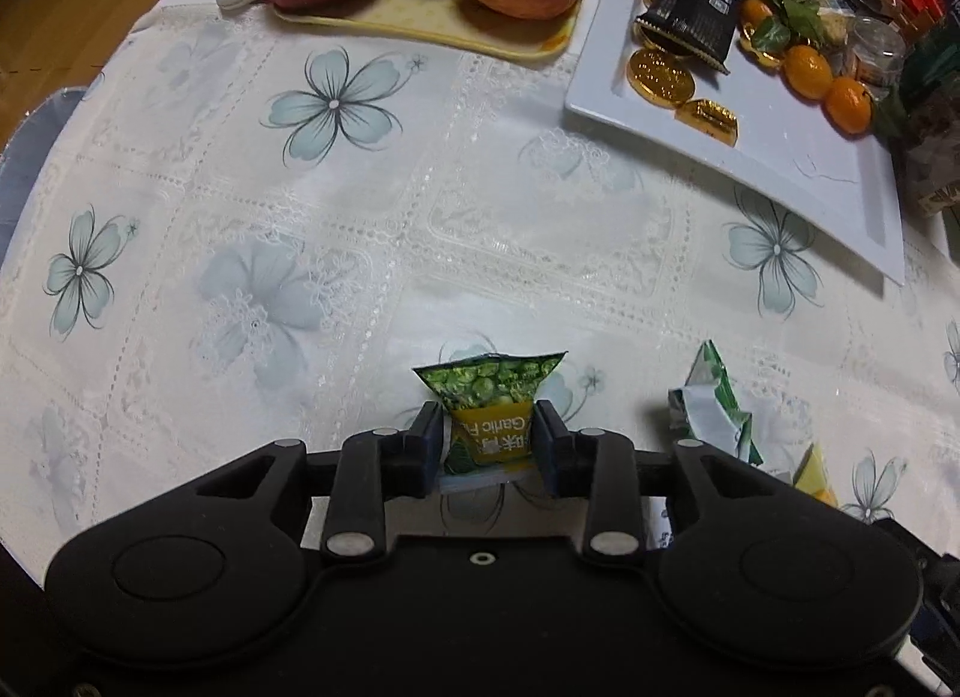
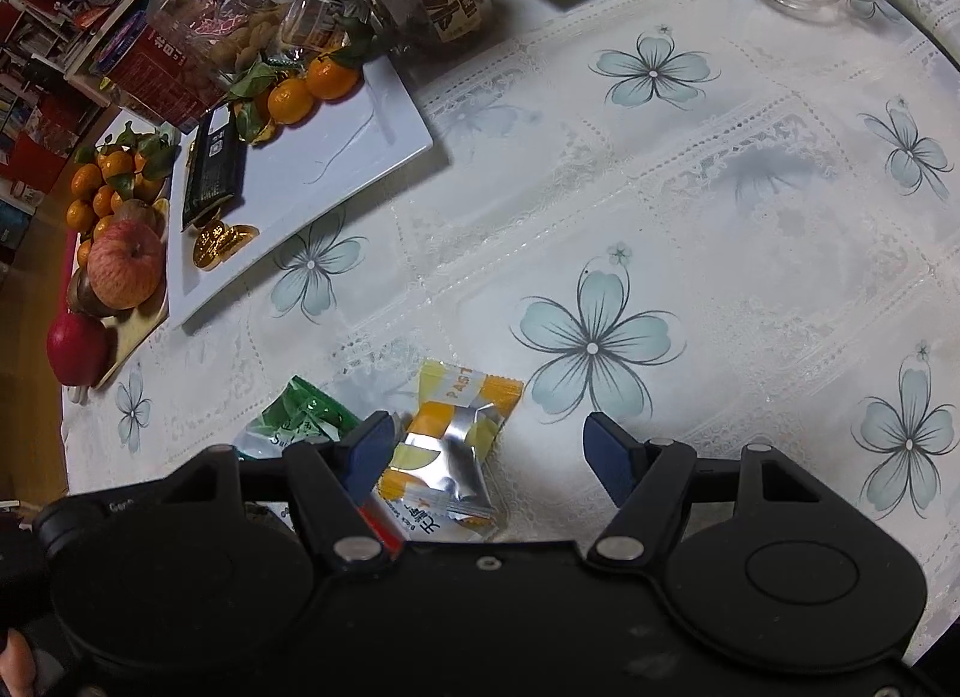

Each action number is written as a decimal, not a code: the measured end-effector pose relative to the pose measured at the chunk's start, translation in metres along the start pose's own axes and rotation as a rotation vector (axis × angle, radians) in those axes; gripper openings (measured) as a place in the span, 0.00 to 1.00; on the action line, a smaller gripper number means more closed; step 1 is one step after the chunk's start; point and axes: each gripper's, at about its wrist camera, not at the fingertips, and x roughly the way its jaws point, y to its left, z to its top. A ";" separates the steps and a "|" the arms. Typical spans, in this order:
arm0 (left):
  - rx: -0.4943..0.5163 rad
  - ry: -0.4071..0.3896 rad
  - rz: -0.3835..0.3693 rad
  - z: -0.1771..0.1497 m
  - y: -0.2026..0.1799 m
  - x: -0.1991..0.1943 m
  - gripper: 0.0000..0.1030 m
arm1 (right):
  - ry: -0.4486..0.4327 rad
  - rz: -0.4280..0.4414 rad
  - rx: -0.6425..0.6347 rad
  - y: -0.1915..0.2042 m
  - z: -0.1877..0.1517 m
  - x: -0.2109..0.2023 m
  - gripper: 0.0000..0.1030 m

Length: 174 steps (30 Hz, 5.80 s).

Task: Organize snacks
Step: 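Grasp the green pea packet with the left gripper while the right grasps the yellow PASTRY packet, then carry both packets over the gold tray and open both grippers, then lift both open tools from the tray toward the remaining snacks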

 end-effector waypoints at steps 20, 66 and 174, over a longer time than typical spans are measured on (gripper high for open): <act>0.056 0.034 0.036 -0.001 0.003 0.014 0.44 | 0.084 -0.074 0.030 0.030 0.005 0.052 0.69; 0.208 -0.169 -0.085 -0.174 0.029 -0.110 0.38 | -0.219 0.050 -0.306 -0.033 -0.092 -0.111 0.39; 0.204 -0.339 -0.014 -0.343 0.073 -0.125 0.41 | -0.309 0.158 -0.403 -0.125 -0.321 -0.164 0.56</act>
